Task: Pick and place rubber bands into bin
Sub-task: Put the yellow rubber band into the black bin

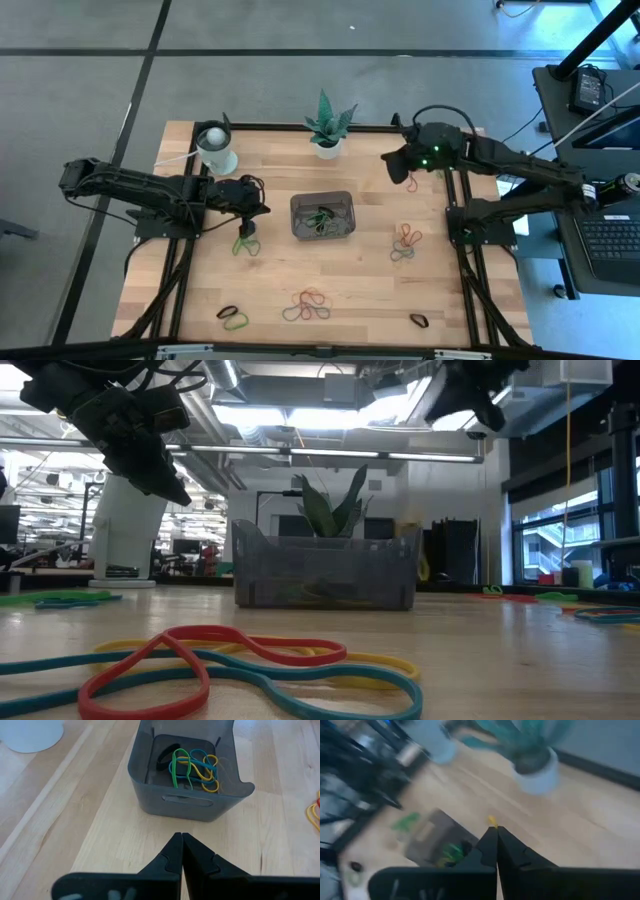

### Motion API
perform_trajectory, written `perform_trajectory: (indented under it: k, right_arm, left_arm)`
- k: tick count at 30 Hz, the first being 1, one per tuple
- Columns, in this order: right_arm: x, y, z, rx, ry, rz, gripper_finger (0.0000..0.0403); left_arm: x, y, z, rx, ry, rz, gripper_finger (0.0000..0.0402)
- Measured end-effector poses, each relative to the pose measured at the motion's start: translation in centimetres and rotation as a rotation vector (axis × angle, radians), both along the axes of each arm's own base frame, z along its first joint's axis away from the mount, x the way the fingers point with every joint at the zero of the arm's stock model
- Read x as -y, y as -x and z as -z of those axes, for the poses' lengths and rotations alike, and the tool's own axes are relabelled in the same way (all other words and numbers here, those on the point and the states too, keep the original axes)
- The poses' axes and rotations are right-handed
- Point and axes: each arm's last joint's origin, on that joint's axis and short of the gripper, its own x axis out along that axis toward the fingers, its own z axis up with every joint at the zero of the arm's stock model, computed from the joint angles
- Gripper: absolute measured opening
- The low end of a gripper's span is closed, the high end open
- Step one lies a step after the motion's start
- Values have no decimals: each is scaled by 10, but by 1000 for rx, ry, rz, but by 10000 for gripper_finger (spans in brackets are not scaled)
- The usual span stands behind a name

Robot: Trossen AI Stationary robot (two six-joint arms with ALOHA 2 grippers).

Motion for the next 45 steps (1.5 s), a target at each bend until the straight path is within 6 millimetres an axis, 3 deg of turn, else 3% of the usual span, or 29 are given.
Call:
perform_trajectory:
  k: [5,14,23,34,45]
  right_arm:
    - [-9,-5,-6,40,104,82,0]
    - [-7,18,28,-335,34,376,0]
    - [-5,0,63,-540,-2,349,0]
    - [1,-14,103,-587,-109,223,0]
    - [-5,7,161,-697,-295,199,0]
  left_arm:
    - [0,0,0,0,1,1,2]
    - [0,0,0,0,2,3,2]
    - [-1,0,0,0,-18,-20,2]
    - [-2,0,0,0,-39,-45,2]
    - [-2,0,0,0,-46,-53,2]
